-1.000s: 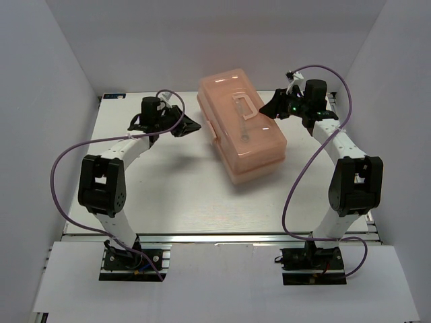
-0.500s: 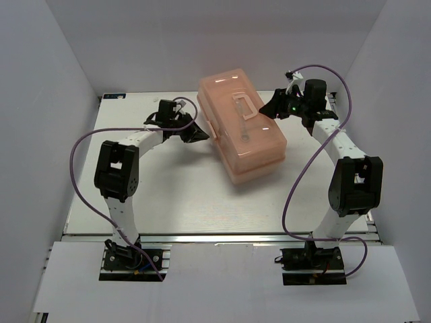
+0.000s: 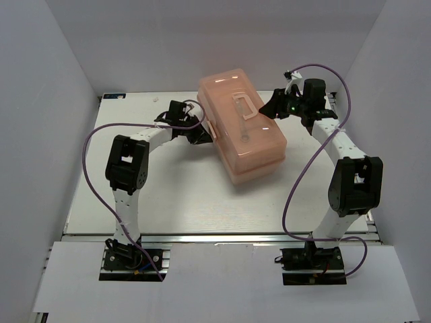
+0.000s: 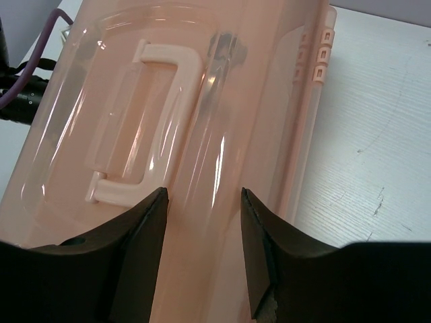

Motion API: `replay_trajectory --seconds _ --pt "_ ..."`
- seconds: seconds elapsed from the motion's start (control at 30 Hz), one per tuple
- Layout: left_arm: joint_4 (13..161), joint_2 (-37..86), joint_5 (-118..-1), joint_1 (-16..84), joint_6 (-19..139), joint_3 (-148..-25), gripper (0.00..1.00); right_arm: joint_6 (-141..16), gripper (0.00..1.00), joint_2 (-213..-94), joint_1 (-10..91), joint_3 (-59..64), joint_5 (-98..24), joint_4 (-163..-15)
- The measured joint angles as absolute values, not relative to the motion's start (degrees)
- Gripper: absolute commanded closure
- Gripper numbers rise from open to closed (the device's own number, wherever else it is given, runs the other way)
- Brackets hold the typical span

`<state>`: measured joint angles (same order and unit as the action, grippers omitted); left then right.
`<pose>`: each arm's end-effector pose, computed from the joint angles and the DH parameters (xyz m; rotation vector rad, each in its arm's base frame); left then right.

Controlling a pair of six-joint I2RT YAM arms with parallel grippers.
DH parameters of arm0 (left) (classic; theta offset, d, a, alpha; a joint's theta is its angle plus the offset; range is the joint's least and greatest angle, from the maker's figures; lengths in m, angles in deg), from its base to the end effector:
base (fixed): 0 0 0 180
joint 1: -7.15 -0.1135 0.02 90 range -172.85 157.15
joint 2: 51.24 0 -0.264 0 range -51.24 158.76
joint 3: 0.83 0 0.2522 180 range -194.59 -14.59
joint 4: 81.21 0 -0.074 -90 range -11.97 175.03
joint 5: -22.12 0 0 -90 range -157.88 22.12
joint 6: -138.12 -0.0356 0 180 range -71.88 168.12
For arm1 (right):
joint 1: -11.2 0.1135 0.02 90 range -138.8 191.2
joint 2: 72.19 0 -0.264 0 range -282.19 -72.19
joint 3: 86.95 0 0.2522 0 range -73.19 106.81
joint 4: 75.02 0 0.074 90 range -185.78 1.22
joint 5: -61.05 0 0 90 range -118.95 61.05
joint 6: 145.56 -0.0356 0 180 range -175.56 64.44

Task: Sort the tools into containers

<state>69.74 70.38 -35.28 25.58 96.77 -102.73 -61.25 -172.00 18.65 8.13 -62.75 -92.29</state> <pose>0.4345 -0.1650 0.1750 -0.4017 2.5852 -1.1743 0.4063 0.0731 0.3140 -0.4218 1.9088 0.7258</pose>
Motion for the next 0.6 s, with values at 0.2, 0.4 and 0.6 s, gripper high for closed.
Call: replay_trajectory --seconds 0.2,0.4,0.6 --pt "67.97 71.41 -35.91 25.56 97.29 -104.89 0.84 -60.97 0.61 -171.96 18.80 8.13 -62.33 -92.40" --pt "65.28 71.63 -38.01 25.21 97.25 -105.88 0.59 -59.68 0.13 -171.76 19.54 8.24 -59.05 -94.37" --pt "64.28 62.75 -42.60 21.01 97.64 -93.53 0.37 -58.28 0.11 -171.76 18.69 10.12 -55.97 -97.87"
